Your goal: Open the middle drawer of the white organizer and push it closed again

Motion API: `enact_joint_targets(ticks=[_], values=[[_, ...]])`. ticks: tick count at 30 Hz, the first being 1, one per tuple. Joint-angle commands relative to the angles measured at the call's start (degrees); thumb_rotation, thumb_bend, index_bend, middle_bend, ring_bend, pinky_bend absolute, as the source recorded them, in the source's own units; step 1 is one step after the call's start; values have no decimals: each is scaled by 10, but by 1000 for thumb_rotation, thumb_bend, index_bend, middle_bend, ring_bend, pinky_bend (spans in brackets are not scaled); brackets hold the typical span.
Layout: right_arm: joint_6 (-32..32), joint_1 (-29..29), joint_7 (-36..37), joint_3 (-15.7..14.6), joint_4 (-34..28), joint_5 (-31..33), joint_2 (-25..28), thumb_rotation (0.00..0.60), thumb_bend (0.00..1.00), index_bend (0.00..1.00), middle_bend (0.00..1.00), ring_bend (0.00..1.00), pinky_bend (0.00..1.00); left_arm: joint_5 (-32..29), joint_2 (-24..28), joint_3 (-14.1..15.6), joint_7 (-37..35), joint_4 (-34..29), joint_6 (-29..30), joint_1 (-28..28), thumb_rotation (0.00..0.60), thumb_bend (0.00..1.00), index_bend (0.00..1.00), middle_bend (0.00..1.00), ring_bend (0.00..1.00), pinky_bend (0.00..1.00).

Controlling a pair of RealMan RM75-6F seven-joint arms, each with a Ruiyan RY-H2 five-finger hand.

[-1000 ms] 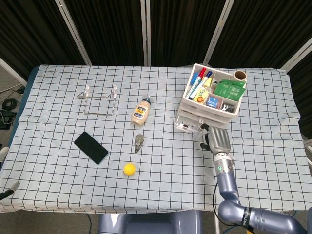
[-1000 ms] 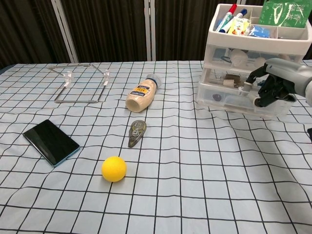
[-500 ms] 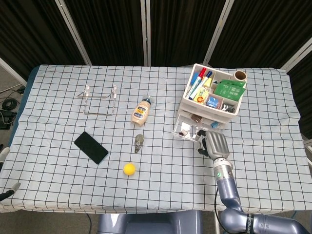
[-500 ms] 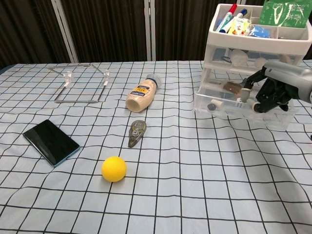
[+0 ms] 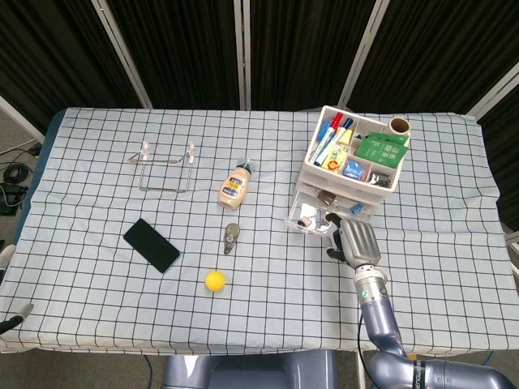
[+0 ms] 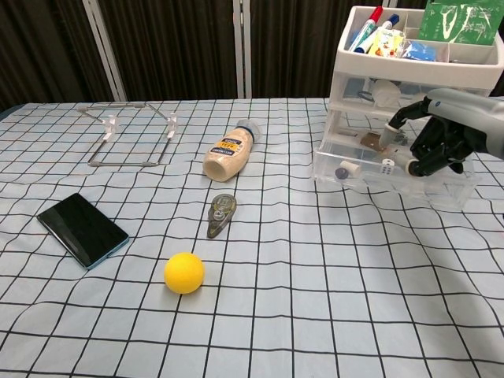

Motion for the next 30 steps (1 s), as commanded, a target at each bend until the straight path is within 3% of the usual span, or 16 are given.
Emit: enact_joint_targets(ticks=[1,15,20,26,30], values=[[4,-2,2,-1,-14,-9,8,600,385,398,904,896,752,0,0,0,0,0,0,0,600,94,0,0,0,0],[-5,4,-8,-2,-23,15,20,600,377,348,903,896,752,-2,3,0,-4,-2,1,2,600,95,0,0,0,0],[11,2,5,0,-46,-34,29,600,109,337,911,901,752,-5,3,-1,-3,-2,-3,1,600,96,0,0,0,0],[12,17,-35,4,-69,-46,50,600,68,400,998,984,754,-9,2,-4,-4,-2,-2,0,600,100,0,0,0,0],[-31,48,-77,13,-75,-21,82,600,69,441,1000,1000,755,-12,2,-9,-7,0,4,1,600,100,0,0,0,0]])
